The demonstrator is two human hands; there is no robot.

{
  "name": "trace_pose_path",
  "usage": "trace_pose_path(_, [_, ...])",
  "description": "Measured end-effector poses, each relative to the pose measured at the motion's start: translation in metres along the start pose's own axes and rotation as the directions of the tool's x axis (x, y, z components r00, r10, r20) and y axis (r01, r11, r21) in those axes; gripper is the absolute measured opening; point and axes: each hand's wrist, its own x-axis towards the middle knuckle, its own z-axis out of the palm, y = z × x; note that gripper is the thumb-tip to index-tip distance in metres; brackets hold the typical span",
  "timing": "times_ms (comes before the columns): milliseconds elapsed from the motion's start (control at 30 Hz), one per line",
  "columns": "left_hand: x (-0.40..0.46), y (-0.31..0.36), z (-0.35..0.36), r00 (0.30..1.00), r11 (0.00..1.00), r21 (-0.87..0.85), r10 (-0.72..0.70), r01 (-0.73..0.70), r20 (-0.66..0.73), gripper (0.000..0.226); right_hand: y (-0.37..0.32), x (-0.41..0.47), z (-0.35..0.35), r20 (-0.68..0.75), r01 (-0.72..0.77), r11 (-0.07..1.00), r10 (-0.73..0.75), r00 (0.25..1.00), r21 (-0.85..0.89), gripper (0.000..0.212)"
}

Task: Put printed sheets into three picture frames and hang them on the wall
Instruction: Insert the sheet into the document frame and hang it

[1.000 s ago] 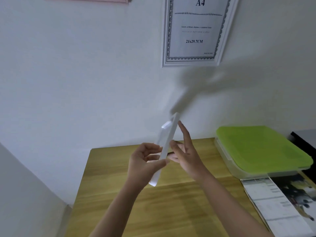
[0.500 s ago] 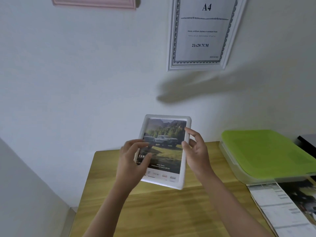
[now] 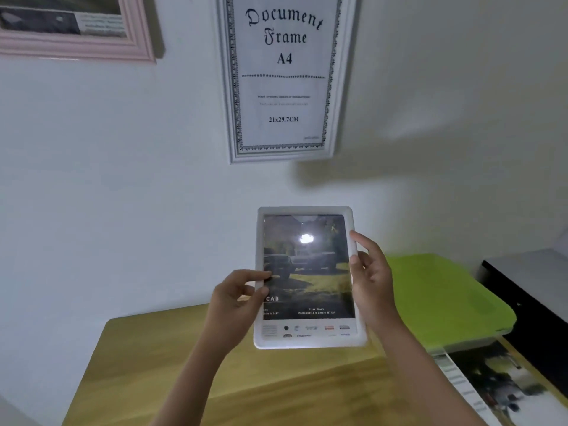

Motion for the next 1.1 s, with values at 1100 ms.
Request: trace_pose_path(1100, [0.329,0.345,0.189,0.689,0.637,0.368,0.724,-0.677,0.014,0.035,-0.197,0.449,-0.189,-0.135,0.604,0.797,-0.595,0.793,0.034,0.042])
